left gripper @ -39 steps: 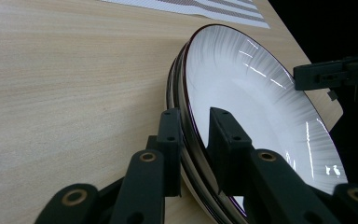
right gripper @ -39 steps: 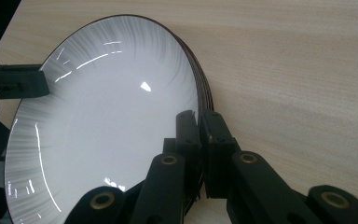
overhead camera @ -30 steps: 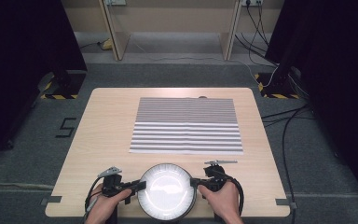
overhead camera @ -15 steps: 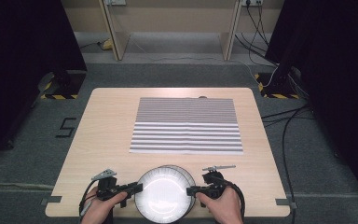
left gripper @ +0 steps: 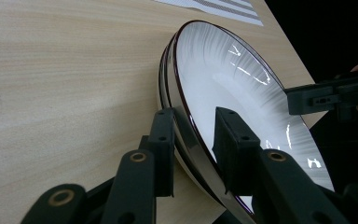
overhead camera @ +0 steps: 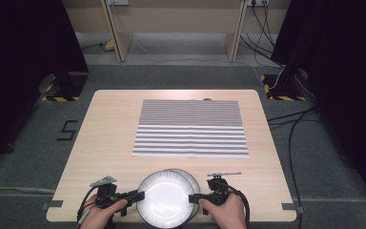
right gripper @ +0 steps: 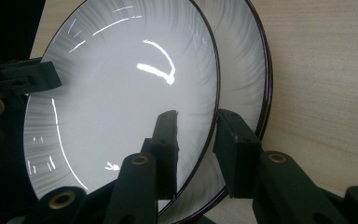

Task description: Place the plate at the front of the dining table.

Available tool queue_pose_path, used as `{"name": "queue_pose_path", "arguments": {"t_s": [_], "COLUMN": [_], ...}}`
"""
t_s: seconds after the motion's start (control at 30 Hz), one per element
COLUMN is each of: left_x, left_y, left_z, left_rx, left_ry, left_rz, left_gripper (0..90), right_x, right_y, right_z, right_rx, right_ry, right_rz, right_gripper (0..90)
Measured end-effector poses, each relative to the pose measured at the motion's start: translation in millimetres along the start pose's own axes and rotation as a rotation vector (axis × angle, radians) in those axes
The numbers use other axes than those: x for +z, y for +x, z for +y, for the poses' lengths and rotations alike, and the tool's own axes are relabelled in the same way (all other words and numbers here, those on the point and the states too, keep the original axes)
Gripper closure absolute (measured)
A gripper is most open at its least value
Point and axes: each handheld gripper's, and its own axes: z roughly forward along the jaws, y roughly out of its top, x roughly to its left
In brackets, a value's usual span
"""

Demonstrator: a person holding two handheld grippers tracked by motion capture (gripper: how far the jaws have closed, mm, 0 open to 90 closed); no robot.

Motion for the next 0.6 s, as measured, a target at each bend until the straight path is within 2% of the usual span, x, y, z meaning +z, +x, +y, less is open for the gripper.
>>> {"name": "queue_pose_path", "arguments": {"t_s": [0.07,0.13,0.2,0.3,0.33,0.37,0.47,0.5,0.57,0.6], "left_x": [0.2,2.3,5.1,7.3,7.3,9.1,10.3,10.7,11.1,12.0], "left_y": [0.5,0.4,-2.0,-3.7,-3.7,-4.2,-4.6,-4.9,-5.2,-6.1], "left_z": [-0.5,-1.3,-1.6,-0.1,-0.1,-1.1,-1.5,-0.9,-0.2,2.3], "left_rx": [-0.017,-0.035,-0.028,-0.02,-0.02,-0.001,0.007,0.01,0.012,0.017], "left_ry": [0.002,0.016,0.031,0.045,0.045,0.03,0.018,0.016,0.012,0.002], "left_rz": [-0.006,-0.011,0.001,0.02,0.02,0.04,0.053,0.056,0.059,0.062], "left_gripper": [68.4,68.2,67.4,66.7,66.9,68.3,69.9,70.6,71.7,72.2], "right_x": [-0.1,0.9,2.5,6.9,6.9,13.0,12.7,11.6,10.7,9.5], "right_y": [-0.2,2.6,6.6,8.7,8.7,5.9,3.3,1.7,1.6,2.5], "right_z": [-0.4,-2.0,-2.4,-1.6,-1.6,-1.7,-1.4,-1.2,-0.9,0.4], "right_rx": [0.0,-0.043,-0.1,-0.148,-0.148,-0.136,-0.108,-0.102,-0.1,-0.112], "right_ry": [-0.001,-0.007,-0.003,-0.009,-0.009,-0.021,-0.04,-0.061,-0.074,-0.104], "right_rz": [0.0,-0.033,-0.08,-0.097,-0.097,-0.072,-0.051,-0.04,-0.037,-0.054], "right_gripper": [71.4,75.2,77.8,76.8,76.8,76.9,79.3,80.3,80.7,82.1]}}
